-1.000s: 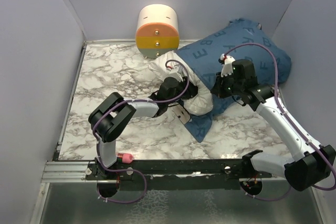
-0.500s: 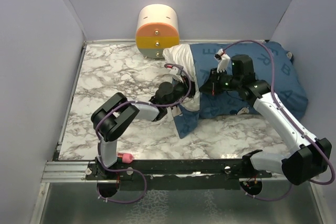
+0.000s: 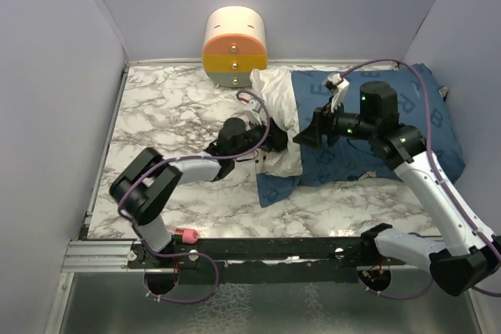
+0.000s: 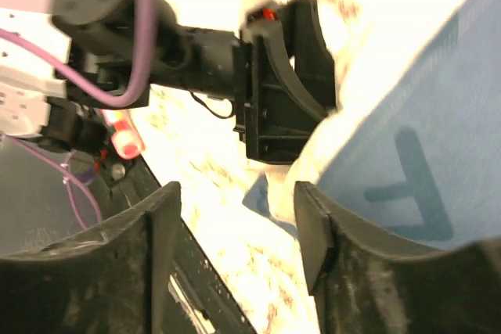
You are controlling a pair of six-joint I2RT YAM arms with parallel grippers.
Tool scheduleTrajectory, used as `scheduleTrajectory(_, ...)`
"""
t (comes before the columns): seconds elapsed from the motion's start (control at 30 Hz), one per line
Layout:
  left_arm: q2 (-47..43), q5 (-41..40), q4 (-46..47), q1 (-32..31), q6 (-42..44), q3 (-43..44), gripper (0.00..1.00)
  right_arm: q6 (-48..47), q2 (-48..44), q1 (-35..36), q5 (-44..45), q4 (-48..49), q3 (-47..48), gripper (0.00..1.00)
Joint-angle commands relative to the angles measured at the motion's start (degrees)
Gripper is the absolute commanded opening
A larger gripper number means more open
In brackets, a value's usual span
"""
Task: Put the pillow into the pillowcase
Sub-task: Stuff the pillow into the pillowcase.
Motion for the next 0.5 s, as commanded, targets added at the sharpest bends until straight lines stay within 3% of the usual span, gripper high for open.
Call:
scheduleTrajectory(0.0,-12.5,12.8,-21.8,5.8,2.4,-1.2,0.65,-7.5,1.4,0.4,-7.6,1.7,11.6,0.66)
scheduleTrajectory(0.1,-19.8,13.1,-37.6,9.0,9.6,-1.0,0.83,-8.5,5.2,0.4,-11.1,3.6,16.2,0.76)
scheduleTrajectory(0.2,-25.9,11.4,-48.0,12.2,14.2,-1.5,0.93,-12.2,8.9,2.4,-11.6,3.7,19.3,0.88)
scheduleTrajectory(0.27,-28.8,11.3,-52.0,15.3,14.9,-2.3,0.94,-18.4,10.2,6.5,-9.1,2.8,19.8,0.99)
scheduleTrajectory(0.47,-31.1,14.2,-51.4,21.1,8.6,-9.4,0.93,-44.0,14.0,19.9,-5.2,-2.1,15.9,1.0)
